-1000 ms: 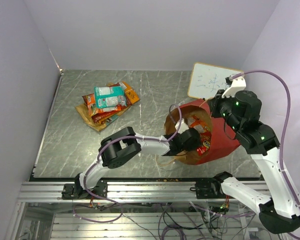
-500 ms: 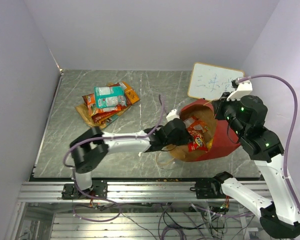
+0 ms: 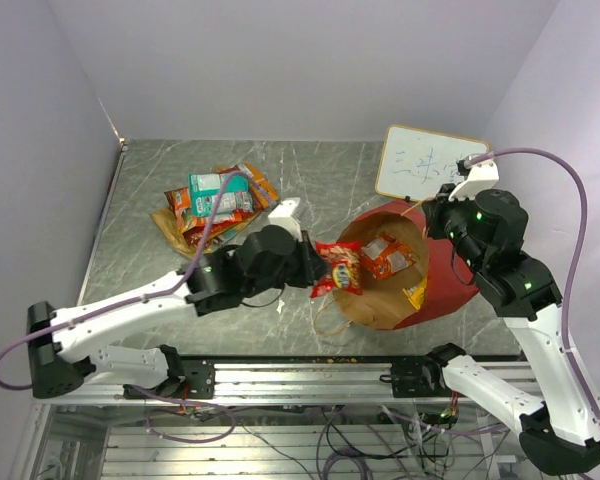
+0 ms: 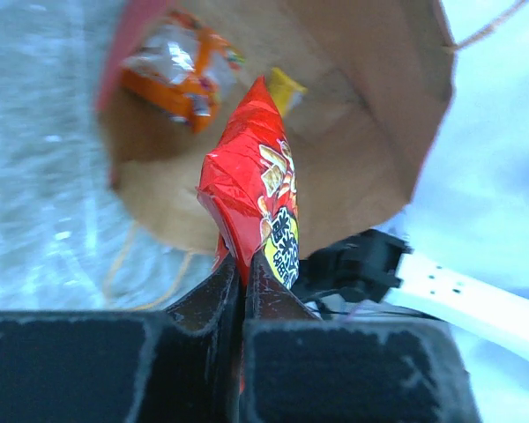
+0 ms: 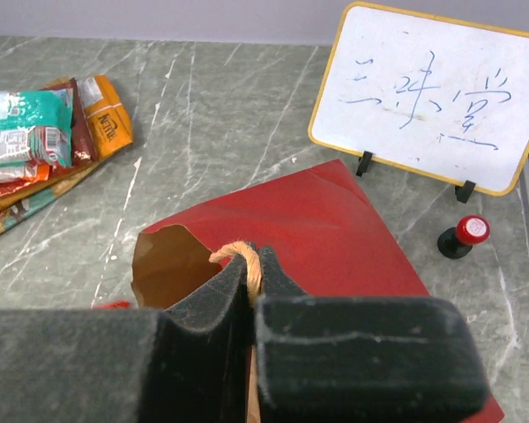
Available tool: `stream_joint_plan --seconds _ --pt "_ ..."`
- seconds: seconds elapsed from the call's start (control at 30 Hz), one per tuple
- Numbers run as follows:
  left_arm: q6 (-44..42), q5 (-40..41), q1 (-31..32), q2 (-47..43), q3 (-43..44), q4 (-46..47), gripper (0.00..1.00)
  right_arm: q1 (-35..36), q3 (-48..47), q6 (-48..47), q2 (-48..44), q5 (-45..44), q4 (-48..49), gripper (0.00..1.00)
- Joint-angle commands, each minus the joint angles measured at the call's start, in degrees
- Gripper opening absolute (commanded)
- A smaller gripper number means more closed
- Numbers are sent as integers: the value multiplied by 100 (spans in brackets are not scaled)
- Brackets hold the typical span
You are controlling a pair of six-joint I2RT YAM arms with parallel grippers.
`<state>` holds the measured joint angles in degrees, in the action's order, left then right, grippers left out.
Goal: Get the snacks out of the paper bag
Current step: Take out the snack from the paper bag, then place the snack at the center of the board.
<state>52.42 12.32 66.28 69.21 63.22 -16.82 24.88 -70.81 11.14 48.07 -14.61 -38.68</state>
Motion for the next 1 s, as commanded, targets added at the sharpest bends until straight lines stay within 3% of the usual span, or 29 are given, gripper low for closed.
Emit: stream_joint_plan --seconds 0.0,0.2,0.37,0.5,0.67,0.97 --pt "-664 920 -364 -640 383 -1824 7 25 64 -144 -34 -99 219 0" --pt "-1422 1042 -2031 -708 1048 -2668 7 25 24 -208 -71 -138 179 0" --pt "-2162 130 -3708 480 1951 -2842 7 25 -1 -256 -137 -183 100 0" --pt "-2309 -1335 -5082 1202 2234 -1991 7 25 -46 -149 -172 -108 75 0" --pt "-1954 -2769 -6278 1989 2331 -918 7 25 20 38 -280 -35 97 0" --pt "-1436 -4655 -7444 3139 2135 148 7 30 13 298 -465 -75 0 0"
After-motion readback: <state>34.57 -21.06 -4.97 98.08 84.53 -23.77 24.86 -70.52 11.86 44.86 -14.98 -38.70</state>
